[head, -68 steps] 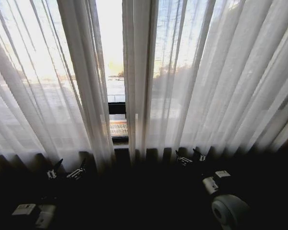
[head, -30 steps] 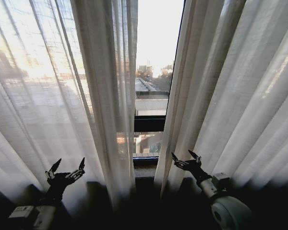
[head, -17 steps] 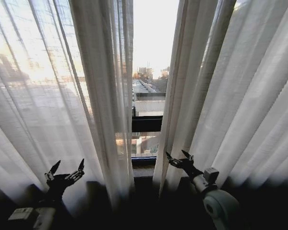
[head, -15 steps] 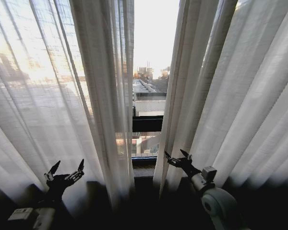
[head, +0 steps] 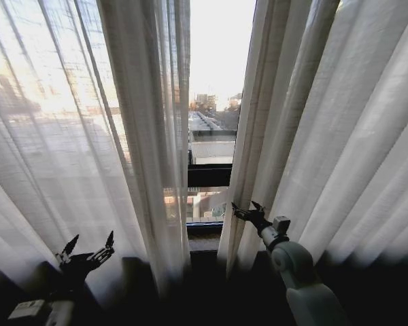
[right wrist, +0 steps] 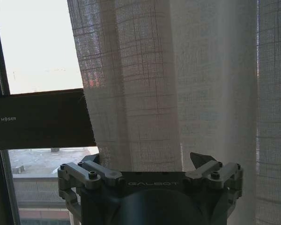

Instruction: Open the curtains by pulling them apart, changing their state from closed to fully open.

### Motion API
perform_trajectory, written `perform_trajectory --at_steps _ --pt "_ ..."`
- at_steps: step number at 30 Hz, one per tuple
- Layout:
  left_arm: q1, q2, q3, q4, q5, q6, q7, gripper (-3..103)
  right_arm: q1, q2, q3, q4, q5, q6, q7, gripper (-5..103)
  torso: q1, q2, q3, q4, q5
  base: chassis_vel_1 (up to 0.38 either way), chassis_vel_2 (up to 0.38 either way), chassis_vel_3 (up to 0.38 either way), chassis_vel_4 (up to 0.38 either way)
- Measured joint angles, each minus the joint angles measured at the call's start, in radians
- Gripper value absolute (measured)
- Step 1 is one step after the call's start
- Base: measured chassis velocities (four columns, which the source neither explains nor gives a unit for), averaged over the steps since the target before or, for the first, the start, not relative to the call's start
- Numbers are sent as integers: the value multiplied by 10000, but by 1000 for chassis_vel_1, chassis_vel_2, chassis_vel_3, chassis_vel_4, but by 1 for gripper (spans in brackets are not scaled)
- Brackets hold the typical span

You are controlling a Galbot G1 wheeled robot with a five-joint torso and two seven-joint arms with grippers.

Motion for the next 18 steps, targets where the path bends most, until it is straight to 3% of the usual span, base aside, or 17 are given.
perform_trajectory --at_steps 6,9,15,18 --pt "-60 11 33 -1 20 0 -2 100 619 135 -249 -592 -3 98 30 101 0 0 -1 -1 0 0 0 0 0" --pt "-120 18 63 0 23 4 -7 100 910 163 -319 -897 -50 340 69 86 0 0 -1 -1 -1 0 0 0 0" --pt "-151 -30 75 0 25 4 -7 100 1095 157 -381 -1083 -81 389 77 70 0 1 -1 -2 0 0 0 0 0" --pt "-175 -35 81 0 25 4 -6 100 1180 157 -428 -1137 -97 406 86 54 0 0 -2 -1 -1 0 0 0 0"
